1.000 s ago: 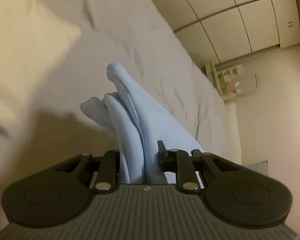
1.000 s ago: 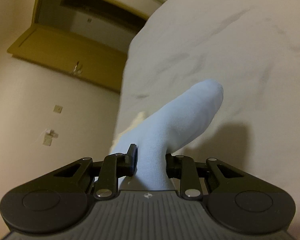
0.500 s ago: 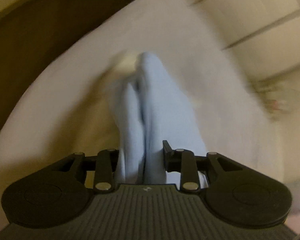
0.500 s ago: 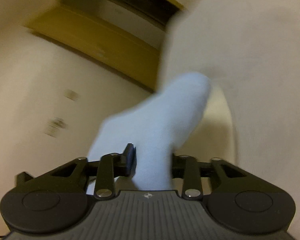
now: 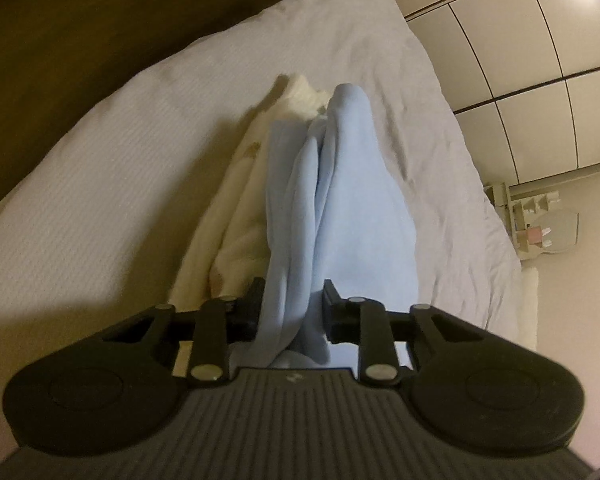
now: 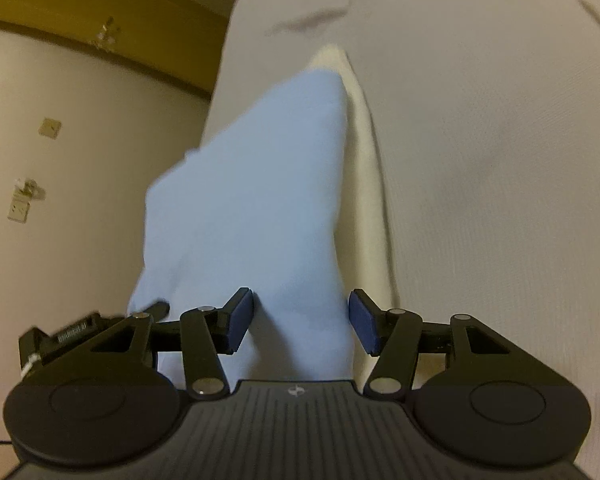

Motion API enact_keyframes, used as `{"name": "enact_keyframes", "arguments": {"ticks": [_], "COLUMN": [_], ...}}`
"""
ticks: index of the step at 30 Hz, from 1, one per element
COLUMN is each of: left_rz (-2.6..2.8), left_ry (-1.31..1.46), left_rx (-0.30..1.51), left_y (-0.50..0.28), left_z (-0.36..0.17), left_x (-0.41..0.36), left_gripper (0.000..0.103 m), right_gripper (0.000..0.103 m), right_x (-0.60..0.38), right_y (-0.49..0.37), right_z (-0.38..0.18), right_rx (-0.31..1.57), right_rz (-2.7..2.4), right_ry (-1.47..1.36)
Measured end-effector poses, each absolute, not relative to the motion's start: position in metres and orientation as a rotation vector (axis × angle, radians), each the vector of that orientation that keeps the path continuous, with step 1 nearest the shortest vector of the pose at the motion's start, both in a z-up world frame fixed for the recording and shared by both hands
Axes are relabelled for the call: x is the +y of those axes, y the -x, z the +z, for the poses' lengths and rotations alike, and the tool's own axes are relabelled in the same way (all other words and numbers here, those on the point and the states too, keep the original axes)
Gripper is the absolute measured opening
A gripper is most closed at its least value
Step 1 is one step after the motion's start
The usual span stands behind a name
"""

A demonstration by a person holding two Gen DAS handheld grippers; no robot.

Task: Fold clothes
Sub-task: 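Carry the sweatshirt with both grippers and lower it onto the cream towel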

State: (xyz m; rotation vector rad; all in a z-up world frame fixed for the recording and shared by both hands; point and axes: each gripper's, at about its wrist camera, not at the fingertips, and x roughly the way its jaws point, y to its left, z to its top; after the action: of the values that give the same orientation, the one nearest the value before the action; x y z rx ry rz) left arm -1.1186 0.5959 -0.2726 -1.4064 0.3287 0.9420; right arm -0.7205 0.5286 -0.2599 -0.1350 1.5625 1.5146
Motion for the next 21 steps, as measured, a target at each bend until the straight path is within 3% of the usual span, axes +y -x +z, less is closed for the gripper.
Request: {"name": "enact_keyframes", "arguments": {"ticks": [2, 6, 8, 9, 11, 13, 16, 21], "left_rz": [0.943, 0.973, 1.009, 1.047, 1.122, 1.193, 1.192, 1.069], "left_ry": [1.355, 1.320, 1.299, 1.266, 1.202, 1.120, 0.897, 0.620], "left_rx": [0.362, 0.428, 0.435, 0.462, 0.498, 0.546, 0.675, 0.891], "left_y": [1.114, 1.111, 1.112, 1.111, 1.109, 1.106, 1.079, 1.027], "left_z": [-0.267, -0.275, -0.265, -0.255, -0.235, -0.207, -0.171, -0.174], "left_x": [0.594, 0.588, 0.584, 0.580, 0.573, 0.560, 0.539, 0.526], "left_gripper": [0.021, 0.024, 0.027, 0.032, 0.033, 0.022, 0.013, 0.012], "right_gripper": [0.038, 0.036, 0.043, 0.055, 0.057, 0.056, 0.056, 0.038], "right_x": [0.527, 0.525, 0.527, 0.526, 0.530, 0.529, 0.515, 0.501], "right_y": [0.725, 0.730, 0.740, 0.742, 0.742, 0.745, 0.757, 0.794], "right_z": [-0.251, -0.236, -0.241, -0.241, -0.233, -0.212, -0.182, -0.168], "right_rx": [1.501, 1.402, 1.352, 1.342, 1.325, 1.215, 1.020, 0.900], "right_rz": [1.541, 1.587, 1.580, 1.558, 1.533, 1.554, 1.584, 1.697], "right_ry": [0.207, 0.322, 0.397, 0.411, 0.433, 0.506, 0.646, 0.769]}}
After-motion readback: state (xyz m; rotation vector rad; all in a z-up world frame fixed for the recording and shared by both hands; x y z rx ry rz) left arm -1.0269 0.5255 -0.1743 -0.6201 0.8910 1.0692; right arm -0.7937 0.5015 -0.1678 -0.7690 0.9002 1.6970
